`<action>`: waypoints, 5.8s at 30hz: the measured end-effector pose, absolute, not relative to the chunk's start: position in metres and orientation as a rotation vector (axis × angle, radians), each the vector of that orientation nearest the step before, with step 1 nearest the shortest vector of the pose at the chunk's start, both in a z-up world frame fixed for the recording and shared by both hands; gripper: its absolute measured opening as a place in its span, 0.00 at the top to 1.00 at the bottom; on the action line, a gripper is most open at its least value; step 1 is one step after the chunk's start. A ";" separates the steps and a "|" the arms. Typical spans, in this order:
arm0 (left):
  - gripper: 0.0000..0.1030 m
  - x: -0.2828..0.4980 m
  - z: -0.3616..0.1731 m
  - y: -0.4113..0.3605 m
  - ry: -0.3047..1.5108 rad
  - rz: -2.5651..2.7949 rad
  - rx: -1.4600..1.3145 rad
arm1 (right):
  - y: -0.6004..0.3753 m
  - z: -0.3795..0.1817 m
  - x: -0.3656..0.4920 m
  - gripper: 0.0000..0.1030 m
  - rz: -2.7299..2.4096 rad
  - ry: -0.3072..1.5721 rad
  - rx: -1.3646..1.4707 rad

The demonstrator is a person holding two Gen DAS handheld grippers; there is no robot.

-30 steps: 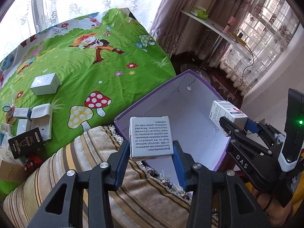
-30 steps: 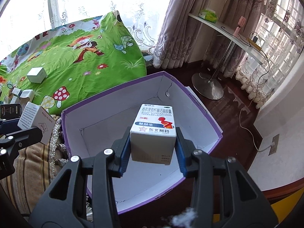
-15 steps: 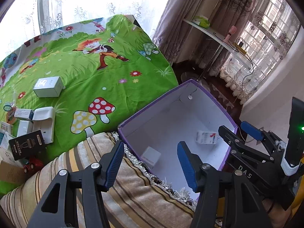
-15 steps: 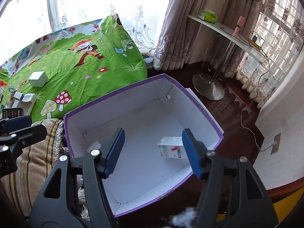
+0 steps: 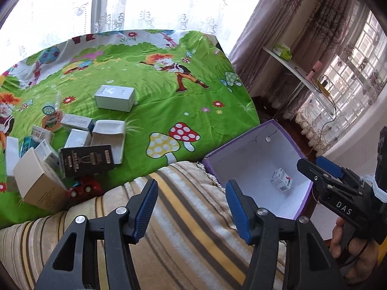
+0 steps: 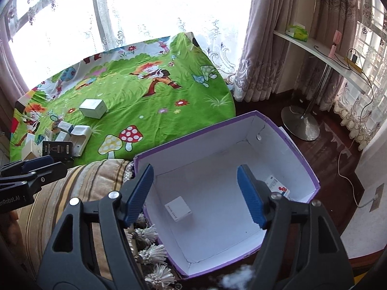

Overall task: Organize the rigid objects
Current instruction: 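Move both open grippers back over the boxes on the bed, then grasp the beige cube box with the left gripper while the right grasps the black box, then carry both boxes over the purple box and open both grippers to drop them, then move both open grippers back over the remaining items on the bed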

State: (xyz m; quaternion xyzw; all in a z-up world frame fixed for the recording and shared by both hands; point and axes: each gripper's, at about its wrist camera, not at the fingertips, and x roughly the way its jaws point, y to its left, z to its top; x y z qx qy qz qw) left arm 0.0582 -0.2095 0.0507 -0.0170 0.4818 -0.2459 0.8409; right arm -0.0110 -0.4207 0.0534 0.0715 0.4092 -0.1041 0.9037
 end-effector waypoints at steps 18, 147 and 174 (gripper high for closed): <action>0.43 0.064 0.044 -0.055 1.007 -0.247 -0.276 | -0.333 0.060 0.033 0.27 0.104 0.909 0.084; 0.37 0.034 0.059 -0.252 1.189 -0.779 -0.378 | -0.434 0.041 -0.009 0.54 -0.018 0.951 0.022; 0.23 0.029 0.057 -0.207 1.025 -0.629 -0.185 | -0.437 0.046 -0.013 0.25 -0.053 0.939 0.046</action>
